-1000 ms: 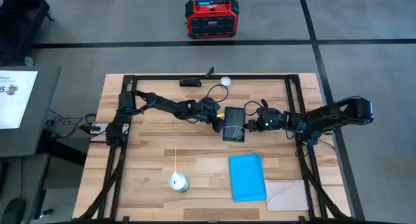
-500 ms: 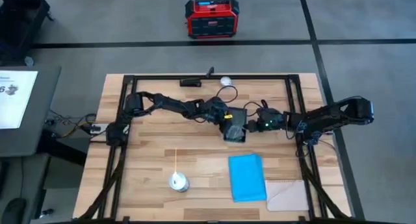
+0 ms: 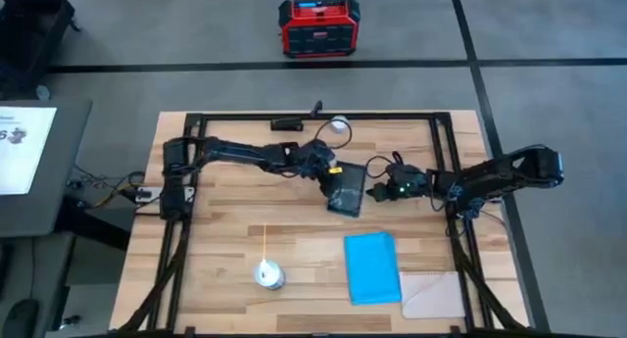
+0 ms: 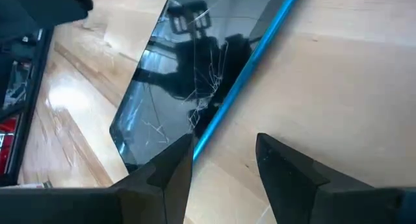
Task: Apply microfiber cloth
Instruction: Spray the front of the black tablet using the spray can
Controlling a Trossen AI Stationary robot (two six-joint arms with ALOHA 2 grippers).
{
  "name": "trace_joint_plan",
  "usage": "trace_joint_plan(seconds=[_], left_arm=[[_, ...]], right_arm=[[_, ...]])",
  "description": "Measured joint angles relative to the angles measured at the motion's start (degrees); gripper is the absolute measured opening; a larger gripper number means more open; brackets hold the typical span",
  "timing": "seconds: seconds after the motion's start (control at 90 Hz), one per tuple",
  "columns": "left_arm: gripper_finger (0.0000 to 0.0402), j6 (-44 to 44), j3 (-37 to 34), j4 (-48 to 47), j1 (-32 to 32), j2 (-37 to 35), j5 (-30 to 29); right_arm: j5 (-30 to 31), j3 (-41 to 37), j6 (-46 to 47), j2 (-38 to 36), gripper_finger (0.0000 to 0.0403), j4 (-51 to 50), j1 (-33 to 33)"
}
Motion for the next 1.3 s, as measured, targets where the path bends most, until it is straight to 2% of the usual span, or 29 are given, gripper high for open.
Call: trace_joint_plan(seconds=[0.178, 0.378, 0.689, 1.3], left_arm=[[0.0000, -2.4, -2.0, -2.5, 0.2, 4.2, 0.0], [0.0000, -4.9, -1.7, 4.3, 1.2, 9.5, 4.4], [0.0000, -5.5, -1.8, 9.0, 1.5, 10.0, 7.3], [0.0000, -6.4, -1.8, 10.6, 0.6, 10.0, 6.9]], right_arm=[[0.2, 0.0, -0.2, 0.0, 0.0158, 0.1, 0.4], [0.6, 0.0, 0.3, 0.0, 0.0158, 0.1, 0.5], [0.8, 0.0, 3.4, 0.0, 0.0158, 0.0, 0.4], [-0.5, 0.5, 8.8, 3.1, 0.0157, 2.3, 1.5]])
